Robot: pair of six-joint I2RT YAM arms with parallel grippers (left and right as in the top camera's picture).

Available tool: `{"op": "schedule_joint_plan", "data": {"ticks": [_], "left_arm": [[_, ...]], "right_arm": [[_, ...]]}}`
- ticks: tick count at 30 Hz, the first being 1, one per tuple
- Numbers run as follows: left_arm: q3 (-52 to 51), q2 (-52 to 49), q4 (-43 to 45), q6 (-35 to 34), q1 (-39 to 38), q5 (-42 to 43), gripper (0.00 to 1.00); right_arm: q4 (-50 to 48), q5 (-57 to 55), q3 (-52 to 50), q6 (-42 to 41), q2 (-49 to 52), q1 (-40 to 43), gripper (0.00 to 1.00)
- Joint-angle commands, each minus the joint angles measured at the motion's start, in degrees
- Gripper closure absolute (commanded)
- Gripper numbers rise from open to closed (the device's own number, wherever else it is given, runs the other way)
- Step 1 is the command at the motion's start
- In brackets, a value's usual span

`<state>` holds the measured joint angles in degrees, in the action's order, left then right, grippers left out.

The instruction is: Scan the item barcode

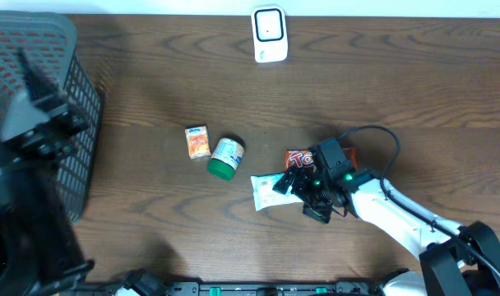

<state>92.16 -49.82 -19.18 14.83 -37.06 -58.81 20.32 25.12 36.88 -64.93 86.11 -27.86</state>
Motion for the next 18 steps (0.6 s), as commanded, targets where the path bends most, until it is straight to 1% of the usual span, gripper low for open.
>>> {"op": "schedule_joint_plan", "data": {"ticks": [1,3,7,13,17,18], "left_arm": [[-0.22,1.62,0.15,-0.55,0.13,-0.13,0.02],[-0.22,2.27,0.09,-0.57,0.13,-0.13,0.02],[-0.24,3.28,-0.02,-0.57,0.13,-0.13,0.02],[-0.24,3.52,0.02,-0.55,0.13,-0.13,0.02],[-0.24,3.52,0.26,-0.55,0.13,-0.13,0.02],[-0.22,3.52,0.26,-0.55,0.13,-0.13,0.02]], "right_arm": [[-3.58,-0.52,-7.30,-14.23,2.56,-0.79,0.01],[-6.67,-0.63,-9.84,-20.02,2.56,-0.98,0.01],[-12.13,0.66,-13.29,-22.25,2.56,-0.94,0.01],[-15.54,3.61,-13.40,-17.27,2.54,0.55,0.01],[-14.29,7.10,-13.40,-12.04,2.54,2.78,0.01],[-13.40,8.24,-13.42,-12.09,2.54,3.82,0.01]]}}
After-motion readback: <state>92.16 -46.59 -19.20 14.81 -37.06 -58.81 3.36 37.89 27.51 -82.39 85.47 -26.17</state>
